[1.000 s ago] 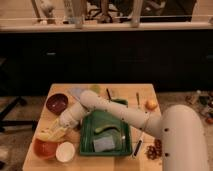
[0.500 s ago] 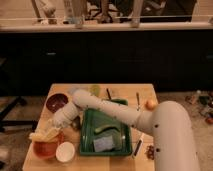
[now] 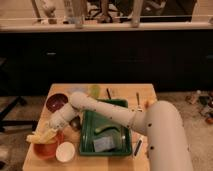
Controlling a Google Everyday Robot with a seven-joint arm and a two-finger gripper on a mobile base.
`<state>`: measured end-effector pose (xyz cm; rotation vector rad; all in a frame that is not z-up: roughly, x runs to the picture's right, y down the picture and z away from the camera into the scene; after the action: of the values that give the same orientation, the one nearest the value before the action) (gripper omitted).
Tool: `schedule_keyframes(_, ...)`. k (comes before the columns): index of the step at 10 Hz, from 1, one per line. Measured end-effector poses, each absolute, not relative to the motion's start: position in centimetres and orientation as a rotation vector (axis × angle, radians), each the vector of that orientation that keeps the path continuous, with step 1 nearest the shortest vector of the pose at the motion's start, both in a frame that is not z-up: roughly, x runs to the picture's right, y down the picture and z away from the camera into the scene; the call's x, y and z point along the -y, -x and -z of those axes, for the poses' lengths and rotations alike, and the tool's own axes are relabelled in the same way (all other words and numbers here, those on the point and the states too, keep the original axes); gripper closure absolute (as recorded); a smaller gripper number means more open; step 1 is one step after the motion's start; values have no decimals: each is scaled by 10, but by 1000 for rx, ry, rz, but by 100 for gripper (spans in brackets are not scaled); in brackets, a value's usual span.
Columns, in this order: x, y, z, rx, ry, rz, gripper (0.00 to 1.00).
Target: Place banana in red bowl
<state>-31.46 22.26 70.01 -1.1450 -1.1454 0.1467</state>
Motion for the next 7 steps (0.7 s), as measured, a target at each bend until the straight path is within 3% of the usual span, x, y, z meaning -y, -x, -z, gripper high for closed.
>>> schedule_keyframes(4, -226, 313, -712, 1158, 1163, -153, 100)
schedule_keyframes(6, -226, 313, -712, 1158, 1163, -154, 90)
schedule_keyframes(7, -226, 313, -712, 1158, 1163, -154, 79)
